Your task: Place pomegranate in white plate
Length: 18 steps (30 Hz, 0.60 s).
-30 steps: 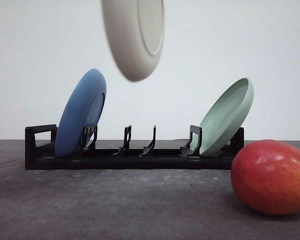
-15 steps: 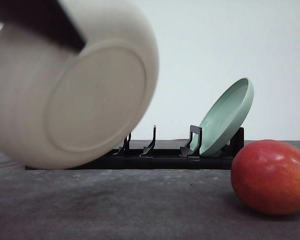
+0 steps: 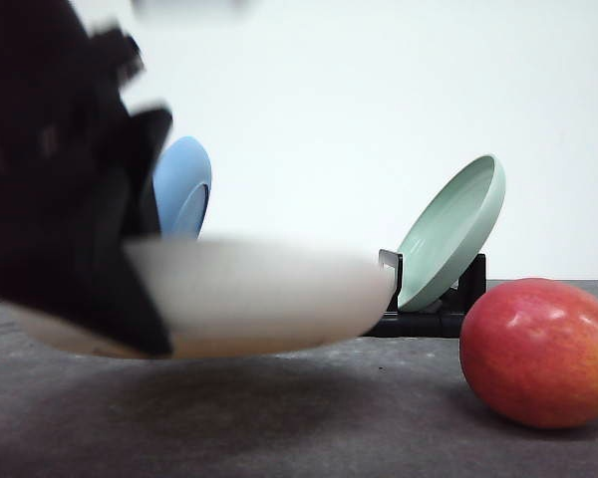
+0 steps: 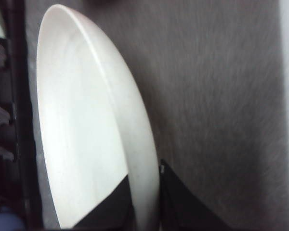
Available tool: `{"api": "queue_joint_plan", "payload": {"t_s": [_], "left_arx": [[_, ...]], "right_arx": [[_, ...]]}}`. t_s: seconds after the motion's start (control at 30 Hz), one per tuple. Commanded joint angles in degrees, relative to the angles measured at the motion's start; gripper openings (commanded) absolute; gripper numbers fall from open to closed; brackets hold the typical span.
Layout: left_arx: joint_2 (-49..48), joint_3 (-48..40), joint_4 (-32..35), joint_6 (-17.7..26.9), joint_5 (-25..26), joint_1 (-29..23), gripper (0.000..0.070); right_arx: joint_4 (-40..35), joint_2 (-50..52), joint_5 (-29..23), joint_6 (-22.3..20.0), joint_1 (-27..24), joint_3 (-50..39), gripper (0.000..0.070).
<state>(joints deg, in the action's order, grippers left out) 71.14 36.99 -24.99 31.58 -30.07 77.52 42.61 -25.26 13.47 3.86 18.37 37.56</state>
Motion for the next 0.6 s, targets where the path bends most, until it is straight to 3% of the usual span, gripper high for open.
{"api": "queue_joint_plan", "payload": {"t_s": [0.0,0.3,0.57], "left_arx": [[2.44,0.46,1.0,1.21,-2.2,0.89,0.0003],[10.13,0.46,8.61,0.42,-4.06,0.87,0.0047],[10.42,1.06,8.0,-5.65,-3.4,0.84,0.0323]], "right_arx": [[-0.61,-0.24,0.02,-0.09,0.26,0.87,0.0402],[-2.39,-0.24,0.04,-0.05,0.26,0.87,0.0402],[-2.78,-0.24,0.04,-0.07,0.26,0.87,0.0402]]}}
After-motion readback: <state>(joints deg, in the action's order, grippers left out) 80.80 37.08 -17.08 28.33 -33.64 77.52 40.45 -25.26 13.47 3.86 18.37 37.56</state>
